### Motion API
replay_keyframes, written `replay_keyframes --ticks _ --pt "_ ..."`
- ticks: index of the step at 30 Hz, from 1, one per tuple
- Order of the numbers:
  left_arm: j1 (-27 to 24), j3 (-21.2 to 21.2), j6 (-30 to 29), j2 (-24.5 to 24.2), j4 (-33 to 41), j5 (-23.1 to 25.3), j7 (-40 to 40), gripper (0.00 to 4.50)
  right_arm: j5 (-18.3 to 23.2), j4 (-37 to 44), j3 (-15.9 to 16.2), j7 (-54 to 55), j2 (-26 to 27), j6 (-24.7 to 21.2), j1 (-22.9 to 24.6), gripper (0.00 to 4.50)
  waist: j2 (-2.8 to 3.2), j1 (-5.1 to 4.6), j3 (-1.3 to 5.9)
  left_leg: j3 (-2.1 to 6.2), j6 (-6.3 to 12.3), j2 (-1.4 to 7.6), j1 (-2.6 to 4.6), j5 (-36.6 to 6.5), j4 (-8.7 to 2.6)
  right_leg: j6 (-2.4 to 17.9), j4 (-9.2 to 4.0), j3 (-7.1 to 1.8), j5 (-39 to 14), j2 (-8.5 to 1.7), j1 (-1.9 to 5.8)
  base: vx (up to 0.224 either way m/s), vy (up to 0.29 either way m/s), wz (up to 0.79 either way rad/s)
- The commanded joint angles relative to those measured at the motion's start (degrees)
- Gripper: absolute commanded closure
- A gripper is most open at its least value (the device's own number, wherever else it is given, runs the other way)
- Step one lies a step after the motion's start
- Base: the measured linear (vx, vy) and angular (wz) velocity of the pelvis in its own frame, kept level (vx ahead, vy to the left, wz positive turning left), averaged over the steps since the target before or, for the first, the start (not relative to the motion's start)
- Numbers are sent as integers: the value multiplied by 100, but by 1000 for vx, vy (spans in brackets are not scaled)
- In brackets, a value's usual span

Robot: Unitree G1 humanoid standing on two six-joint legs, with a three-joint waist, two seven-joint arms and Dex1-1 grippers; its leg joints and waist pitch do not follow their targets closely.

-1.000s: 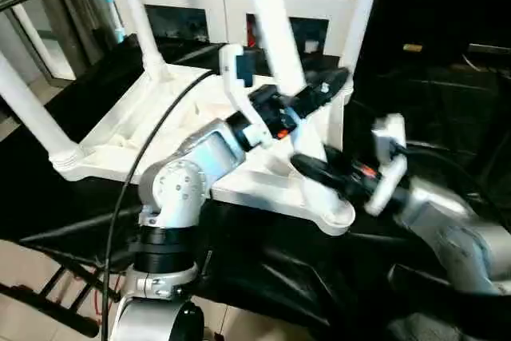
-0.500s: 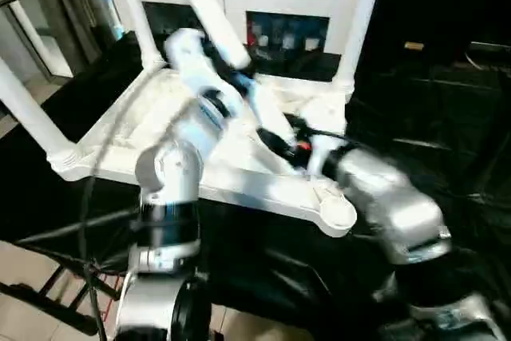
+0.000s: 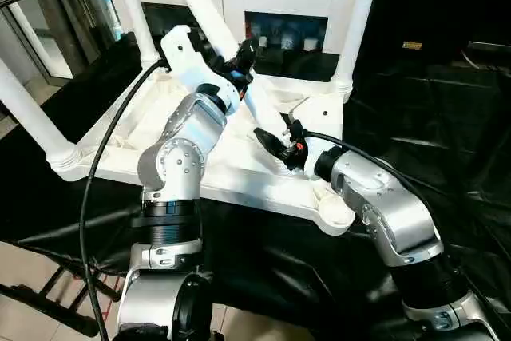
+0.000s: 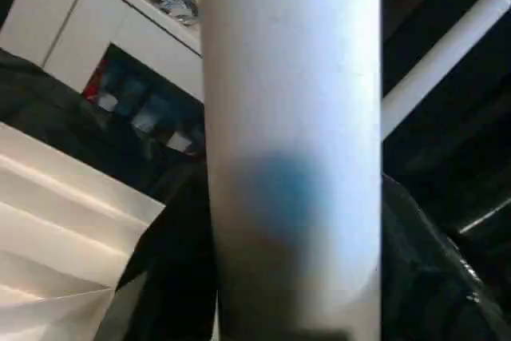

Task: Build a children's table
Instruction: Pick table leg

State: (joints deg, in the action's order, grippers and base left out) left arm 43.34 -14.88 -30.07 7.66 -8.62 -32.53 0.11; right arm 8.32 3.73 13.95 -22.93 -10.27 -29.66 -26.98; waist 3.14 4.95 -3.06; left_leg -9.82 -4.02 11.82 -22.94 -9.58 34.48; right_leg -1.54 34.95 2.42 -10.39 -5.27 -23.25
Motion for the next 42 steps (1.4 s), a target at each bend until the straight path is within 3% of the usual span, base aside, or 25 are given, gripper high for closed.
replay_keyframes --ticks 1,2,4,7,9,11,14,16,17,18,19,20,21,22,24,30,34,39,42 --pt "-32 126 13 251 -75 34 -139 238 230 324 -102 -143 91 -51 -76 229 -10 -25 445 -3 -93 3 123 -1025 -366 1075 -361 -118 -414 -121 314 0 0 0" --pt "-43 231 2 155 -54 64 -286 247 510 325 -337 -151 184 -202 -90 194 -9 -19 451 -3 -69 5 125 -1013 -365 1085 -358 -119 -406 -128 313 0 0 0" --pt "-62 474 -32 -80 7 72 -670 246 1002 313 -750 -291 235 -521 -162 187 4 -11 459 2 17 10 132 -1004 -367 1142 -352 -117 -366 -131 310 0 0 0" --pt "-44 608 -188 -321 118 -69 -1134 265 1434 292 -974 -820 -81 -885 -244 152 27 15 467 8 19 15 130 -839 -355 1210 -310 -108 -31 -120 327 0 0 0" --pt "-25 703 -378 -515 197 -174 -1479 265 1723 247 -1110 -1159 -331 -1258 -308 141 6 12 465 -7 50 -1 137 -804 -345 1264 -308 -113 42 -114 338 0 0 0" --pt "-26 892 -623 -810 325 -293 -2078 267 2087 175 -1315 -1544 -632 -1694 -412 116 0 23 467 -11 85 -11 131 -746 -334 1337 -299 -112 42 -118 348 0 0 0" --pt "-57 974 -808 -978 422 -479 -2492 268 2305 127 -1441 -1708 -780 -1976 -509 99 2 29 467 -17 93 -5 126 -714 -331 1409 -292 -110 -39 -133 347 0 0 0" --pt "-84 1023 -916 -1075 507 -613 -2758 268 2385 114 -1424 -1875 -927 -2099 -541 91 -2 28 469 -24 87 2 140 -709 -324 1459 -293 -107 -151 -140 344 0 0 0" --pt "-122 1071 -1000 -1161 599 -733 -2995 268 2437 125 -1357 -2037 -1083 -2180 -545 70 -44 20 458 -37 87 10 138 -750 -329 1471 -300 -113 -234 -137 336 0 0 0" --pt "-135 1082 -1021 -1182 636 -780 -3073 268 2442 131 -1331 -2073 -1130 -2207 -544 62 -33 31 458 -36 81 9 142 -763 -331 1459 -302 -110 -307 -143 341 0 0 0" --pt "-154 1098 -1080 -1222 706 -882 -3210 268 2464 139 -1290 -2137 -1208 -2265 -543 57 -78 23 456 -47 95 11 139 -730 -327 1440 -309 -119 -346 -140 338 0 0 0" --pt "-163 1114 -1127 -1250 750 -947 -3299 268 2474 141 -1264 -2183 -1252 -2290 -544 57 -51 38 456 -48 97 12 139 -727 -328 1434 -310 -119 -443 -149 332 0 0 0" --pt "-187 1140 -1136 -1270 821 -1006 -3416 268 2476 144 -1232 -2220 -1288 -2326 -543 47 -94 36 455 -47 102 12 128 -680 -328 1423 -302 -120 -470 -150 343 0 0 0" --pt "-202 1146 -1150 -1278 857 -1052 -3491 268 2476 147 -1211 -2246 -1310 -2353 -542 34 -79 38 458 -48 108 18 130 -666 -329 1409 -304 -120 -484 -151 336 0 0 0" --pt "-263 1123 -1212 -1269 975 -1223 -3664 268 2547 168 -1197 -2288 -1323 -2499 -529 18 -110 36 454 -53 112 16 131 -658 -325 1384 -302 -124 -561 -152 327 0 0 0" --pt "-401 1053 -1301 -1231 1138 -1561 -3977 268 2753 330 -1034 -2569 -1467 -2677 -460 16 -124 47 447 -57 108 20 124 -637 -326 1342 -310 -128 -645 -148 317 0 0 0" --pt "-415 1029 -1362 -1215 1137 -1709 -4128 268 2910 563 -923 -2949 -1635 -2606 -322 52 -158 74 444 -59 109 23 119 -639 -326 1269 -319 -135 -727 -151 316 0 0 0" --pt "-446 1026 -1549 -1273 1244 -2085 -4475 268 2883 647 -750 -3139 -1764 -2592 -212 91 -100 103 450 -49 87 23 126 -662 -322 1268 -314 -131 -742 -149 305 0 0 0" --pt "-504 1060 -1706 -1356 1339 -2333 -4786 268 2904 699 -700 -3191 -1807 -2565 -152 119 -98 94 448 -49 61 16 129 -728 -324 1275 -322 -130 -782 -146 305 0 0 0"
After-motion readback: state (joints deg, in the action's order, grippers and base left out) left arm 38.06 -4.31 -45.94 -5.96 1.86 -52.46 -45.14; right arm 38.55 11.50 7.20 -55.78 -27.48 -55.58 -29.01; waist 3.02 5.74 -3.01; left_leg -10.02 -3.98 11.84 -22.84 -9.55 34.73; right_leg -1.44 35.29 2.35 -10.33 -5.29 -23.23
